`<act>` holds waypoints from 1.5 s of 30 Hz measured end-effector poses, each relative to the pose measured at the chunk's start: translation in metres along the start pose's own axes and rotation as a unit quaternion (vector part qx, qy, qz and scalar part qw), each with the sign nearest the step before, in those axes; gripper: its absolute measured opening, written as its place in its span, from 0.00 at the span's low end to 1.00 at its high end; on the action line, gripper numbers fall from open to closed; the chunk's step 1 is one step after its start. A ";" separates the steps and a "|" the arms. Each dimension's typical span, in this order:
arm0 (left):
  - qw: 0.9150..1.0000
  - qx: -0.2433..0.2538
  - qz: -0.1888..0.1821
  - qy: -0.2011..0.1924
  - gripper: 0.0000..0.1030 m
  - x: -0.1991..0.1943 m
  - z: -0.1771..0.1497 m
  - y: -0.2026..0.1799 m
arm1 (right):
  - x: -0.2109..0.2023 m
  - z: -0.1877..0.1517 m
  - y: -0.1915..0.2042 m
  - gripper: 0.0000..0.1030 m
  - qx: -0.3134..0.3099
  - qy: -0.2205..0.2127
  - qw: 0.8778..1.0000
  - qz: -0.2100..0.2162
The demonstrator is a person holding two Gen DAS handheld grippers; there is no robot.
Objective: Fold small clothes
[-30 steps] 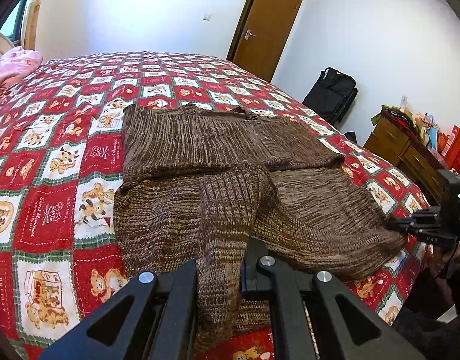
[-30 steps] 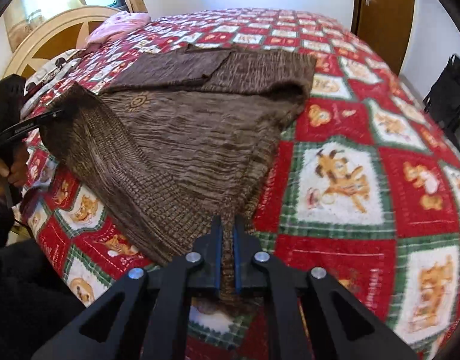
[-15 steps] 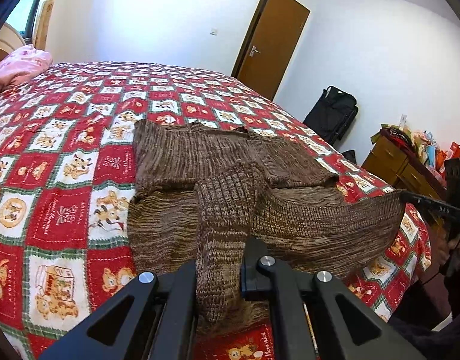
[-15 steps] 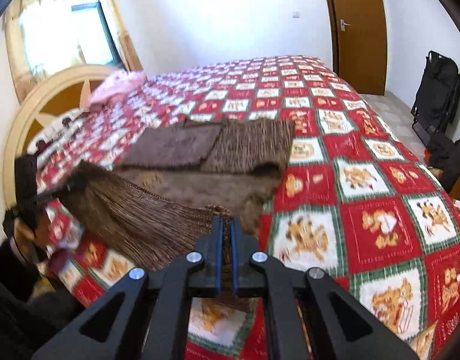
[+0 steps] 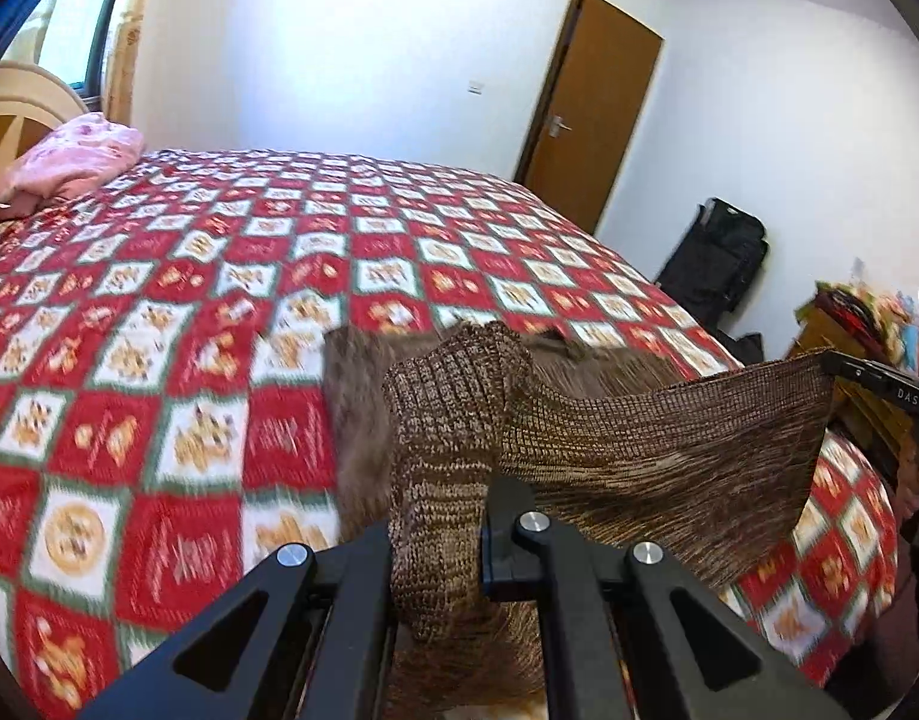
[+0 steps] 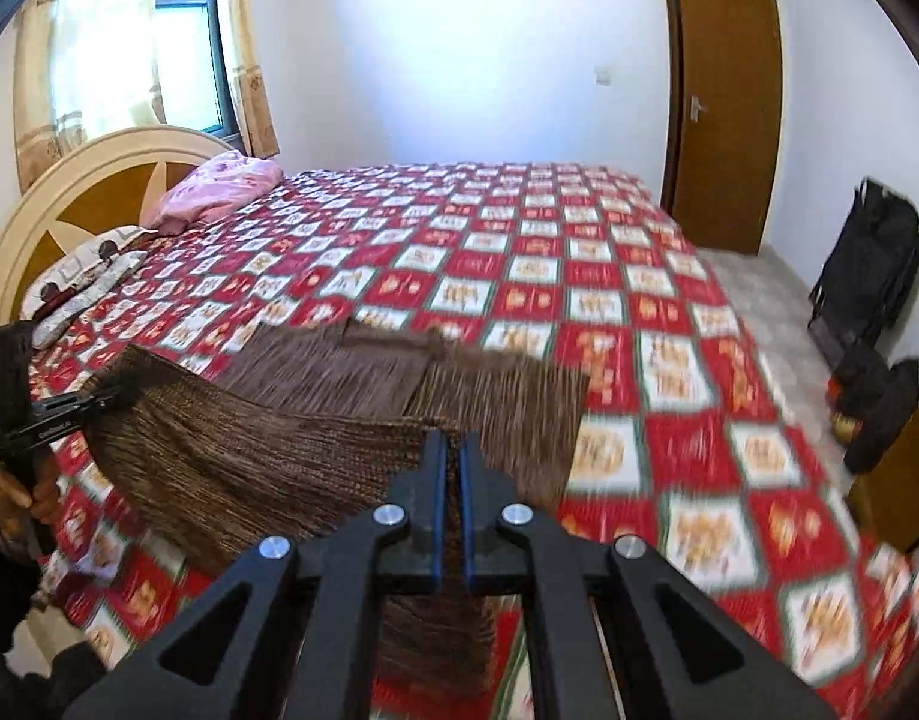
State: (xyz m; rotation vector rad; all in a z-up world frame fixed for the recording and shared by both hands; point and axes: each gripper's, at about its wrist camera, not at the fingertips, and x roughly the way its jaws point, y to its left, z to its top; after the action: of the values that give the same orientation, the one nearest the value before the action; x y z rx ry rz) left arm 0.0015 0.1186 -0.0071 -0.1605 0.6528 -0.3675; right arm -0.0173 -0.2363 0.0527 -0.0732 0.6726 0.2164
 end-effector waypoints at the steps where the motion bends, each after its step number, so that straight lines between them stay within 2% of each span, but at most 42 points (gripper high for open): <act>1: 1.000 -0.003 0.004 -0.003 0.03 0.004 0.006 0.002 | 0.005 0.006 0.000 0.06 -0.003 0.000 1.000 -0.004; 8: 0.999 -0.033 0.040 -0.001 0.03 0.051 0.041 0.019 | 0.067 0.052 -0.006 0.05 -0.011 0.001 0.999 -0.035; 15: 0.996 -0.052 0.068 0.012 0.03 0.104 0.059 0.035 | 0.130 0.075 -0.016 0.05 -0.012 0.005 0.997 -0.080; 18: 0.995 -0.053 0.078 0.027 0.03 0.132 0.060 0.038 | 0.161 0.071 -0.021 0.05 -0.021 0.019 0.992 -0.120; 20: 0.994 -0.058 0.079 0.039 0.03 0.149 0.059 0.040 | 0.178 0.067 -0.029 0.05 -0.014 0.031 0.991 -0.133; 26: 0.988 -0.061 0.112 0.083 0.04 0.191 0.042 0.044 | 0.216 0.040 -0.052 0.05 0.009 0.071 0.984 -0.163; 28: 0.988 -0.071 0.110 0.082 0.04 0.193 0.040 0.047 | 0.226 0.037 -0.056 0.05 0.010 0.075 0.983 -0.167; 32: 0.988 -0.083 0.099 0.084 0.05 0.194 0.039 0.051 | 0.243 0.027 -0.048 0.06 -0.024 0.082 0.979 -0.187; 36: 0.987 -0.111 0.074 0.093 0.05 0.193 0.044 0.061 | 0.257 0.025 -0.050 0.08 -0.029 0.110 0.977 -0.179; 37: 0.986 -0.113 0.072 0.103 0.05 0.190 0.046 0.062 | 0.253 0.028 -0.054 0.13 -0.018 0.111 0.979 -0.170; 39: 0.984 -0.105 0.082 0.120 0.06 0.179 0.050 0.061 | 0.237 0.033 -0.065 0.36 0.017 0.099 0.982 -0.157; 40: 0.984 -0.096 0.080 0.129 0.08 0.169 0.051 0.060 | 0.225 0.035 -0.071 0.55 0.037 0.084 0.984 -0.152; 41: 0.984 -0.089 0.076 0.134 0.10 0.160 0.051 0.059 | 0.200 0.037 -0.079 0.66 0.068 0.056 0.986 -0.143; 43: 0.984 -0.082 0.080 0.133 0.14 0.142 0.048 0.059 | 0.159 0.034 -0.086 0.67 0.100 0.026 0.986 -0.129; 45: 0.986 -0.077 0.089 0.120 0.14 0.122 0.041 0.057 | 0.126 0.026 -0.085 0.67 0.111 0.015 0.987 -0.112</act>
State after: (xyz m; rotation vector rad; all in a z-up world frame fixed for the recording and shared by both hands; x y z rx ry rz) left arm 0.1323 0.1255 -0.0577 -0.2050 0.9271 -0.1636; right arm 0.1132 -0.2939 -0.0056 0.0625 0.7085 -0.0767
